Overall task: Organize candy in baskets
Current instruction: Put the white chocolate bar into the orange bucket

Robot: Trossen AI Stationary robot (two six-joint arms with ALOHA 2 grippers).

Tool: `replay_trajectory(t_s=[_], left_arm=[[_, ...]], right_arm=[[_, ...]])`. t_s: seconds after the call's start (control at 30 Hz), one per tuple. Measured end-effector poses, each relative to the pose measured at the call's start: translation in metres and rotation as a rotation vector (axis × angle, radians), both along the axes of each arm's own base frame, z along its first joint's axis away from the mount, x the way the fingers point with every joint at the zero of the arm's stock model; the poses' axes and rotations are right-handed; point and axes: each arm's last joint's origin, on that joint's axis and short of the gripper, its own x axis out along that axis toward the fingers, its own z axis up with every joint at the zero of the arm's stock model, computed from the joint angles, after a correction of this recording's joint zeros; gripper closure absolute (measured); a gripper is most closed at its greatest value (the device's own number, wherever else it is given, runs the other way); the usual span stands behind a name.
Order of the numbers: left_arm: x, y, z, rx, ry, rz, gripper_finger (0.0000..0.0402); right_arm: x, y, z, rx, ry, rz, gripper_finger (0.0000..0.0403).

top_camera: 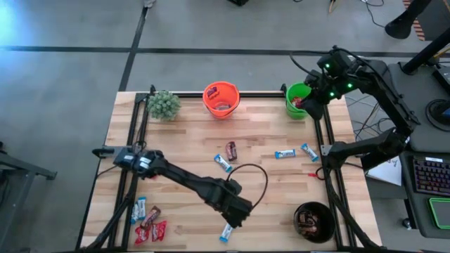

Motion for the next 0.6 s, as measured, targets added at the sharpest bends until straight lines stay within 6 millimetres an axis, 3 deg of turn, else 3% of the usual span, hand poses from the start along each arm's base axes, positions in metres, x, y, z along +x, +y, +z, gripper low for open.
replay_trajectory(t_s=[0.3,0.6], left_arm=[[0.011,-0.018,-0.021,-0.03,-0.041,0.054,0.0187],[0.01,-0.04,-0.045,-0.038,-0.015,0.147,0.0179]], right_arm=[[-0.001,0.001,0.0,-0.004,-0.002,0.003,0.0327],[-0.001,0.001,0.001,-0.004,-0.003,0.003,0.0323]])
